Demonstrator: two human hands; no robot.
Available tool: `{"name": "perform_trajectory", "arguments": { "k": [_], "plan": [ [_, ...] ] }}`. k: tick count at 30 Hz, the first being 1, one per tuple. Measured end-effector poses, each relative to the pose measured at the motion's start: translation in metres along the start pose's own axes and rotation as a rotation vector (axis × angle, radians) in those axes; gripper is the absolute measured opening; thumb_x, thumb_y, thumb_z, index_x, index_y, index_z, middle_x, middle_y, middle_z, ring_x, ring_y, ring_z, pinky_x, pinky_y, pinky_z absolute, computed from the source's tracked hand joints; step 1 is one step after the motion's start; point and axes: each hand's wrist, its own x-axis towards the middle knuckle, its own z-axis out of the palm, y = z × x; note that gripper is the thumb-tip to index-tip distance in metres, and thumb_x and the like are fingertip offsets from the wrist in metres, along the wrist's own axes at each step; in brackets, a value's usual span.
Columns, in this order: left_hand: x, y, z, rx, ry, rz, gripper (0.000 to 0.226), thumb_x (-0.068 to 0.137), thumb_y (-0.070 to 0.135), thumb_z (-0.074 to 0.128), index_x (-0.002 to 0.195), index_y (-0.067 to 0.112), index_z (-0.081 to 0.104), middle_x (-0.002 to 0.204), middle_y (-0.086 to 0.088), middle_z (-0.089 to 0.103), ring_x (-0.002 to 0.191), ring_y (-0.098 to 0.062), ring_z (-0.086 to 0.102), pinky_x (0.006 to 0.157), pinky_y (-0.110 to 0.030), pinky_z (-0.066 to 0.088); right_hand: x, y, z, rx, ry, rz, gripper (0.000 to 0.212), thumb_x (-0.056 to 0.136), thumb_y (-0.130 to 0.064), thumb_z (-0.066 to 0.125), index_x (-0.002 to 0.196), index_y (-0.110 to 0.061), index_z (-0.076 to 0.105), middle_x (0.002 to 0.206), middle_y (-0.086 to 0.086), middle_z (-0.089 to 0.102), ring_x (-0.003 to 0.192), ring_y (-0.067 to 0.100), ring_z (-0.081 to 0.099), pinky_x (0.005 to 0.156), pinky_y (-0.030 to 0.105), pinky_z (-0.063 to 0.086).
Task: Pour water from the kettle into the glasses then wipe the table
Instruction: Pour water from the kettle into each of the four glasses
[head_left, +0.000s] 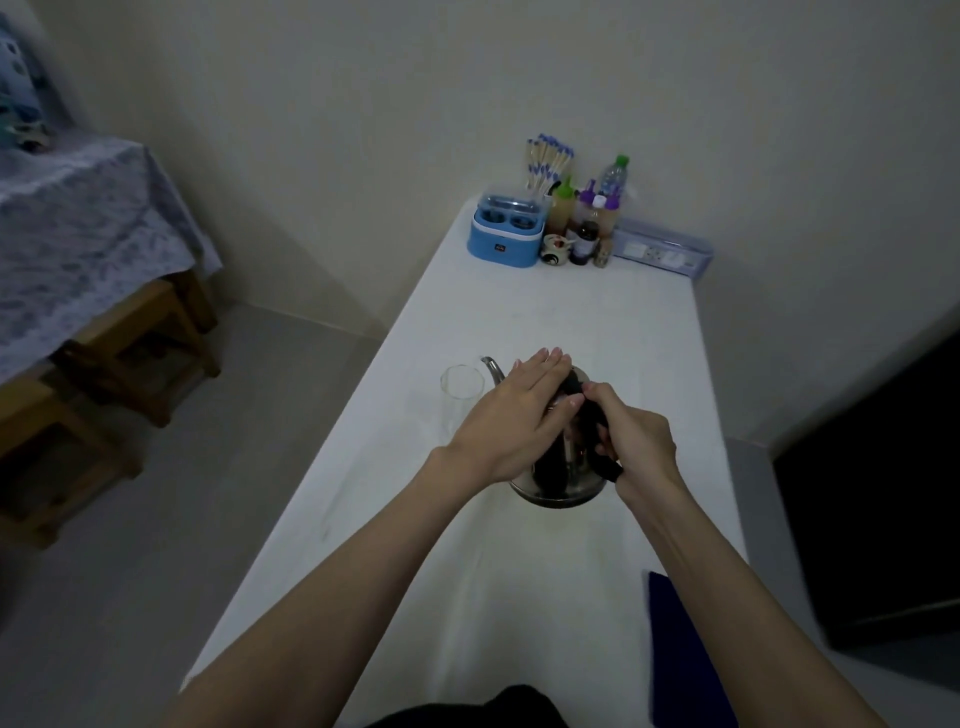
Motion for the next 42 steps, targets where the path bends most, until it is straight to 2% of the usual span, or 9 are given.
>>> {"name": "perform_trajectory", "arguments": {
  "k": [4,12,29,38,42],
  "plan": [
    [0.0,-0.002,0.002,-0.025,0.01,-0.01,0.055,0.102,0.037,0.034,0.151,0.014,0.025,0.16,-0.001,0.021,0.148,-0.009,0.008,0.116,-0.018,-0.002,0.001,-0.002,0.001,-0.048,0.019,0.008,0.036,0.073,-0.044,0.078,0.061,-0.013,0.063,0.057,0.0,0.055,0.055,0.018,0.051,0.06,0.031,0.045],
    [-0.002,0.001,0.001,-0.046,0.035,-0.006,0.055,0.102,0.038,0.034,0.15,0.014,0.026,0.16,-0.001,0.022,0.148,-0.009,0.01,0.114,-0.015,-0.004,-0.004,-0.007,0.0,-0.063,0.025,0.013,0.037,0.07,-0.047,0.078,0.064,-0.013,0.066,0.061,0.001,0.058,0.057,0.018,0.051,0.066,0.034,0.047],
    [-0.008,0.014,-0.001,-0.021,0.061,0.016,0.054,0.102,0.039,0.034,0.15,0.014,0.028,0.159,-0.002,0.025,0.148,-0.012,0.013,0.113,-0.017,0.0,-0.017,-0.015,-0.012,-0.086,0.019,-0.019,0.037,0.07,-0.047,0.078,0.068,-0.012,0.067,0.065,0.001,0.059,0.06,0.019,0.053,0.064,0.032,0.045],
    [-0.009,0.021,0.0,-0.034,0.072,0.033,0.054,0.104,0.033,0.03,0.151,0.009,0.02,0.16,-0.004,0.02,0.148,-0.012,0.008,0.112,-0.013,-0.005,-0.016,-0.023,-0.018,-0.122,0.017,-0.075,0.04,0.07,-0.049,0.079,0.062,-0.012,0.065,0.059,0.0,0.059,0.059,0.019,0.054,0.067,0.033,0.046],
    [-0.007,0.023,0.0,-0.045,0.083,0.037,0.055,0.104,0.032,0.03,0.151,0.007,0.019,0.16,-0.005,0.019,0.148,-0.013,0.008,0.111,-0.012,-0.005,-0.014,-0.029,-0.019,-0.151,0.02,-0.099,0.042,0.069,-0.053,0.078,0.065,-0.012,0.068,0.06,0.0,0.061,0.06,0.019,0.055,0.069,0.035,0.046]
  ]
}}
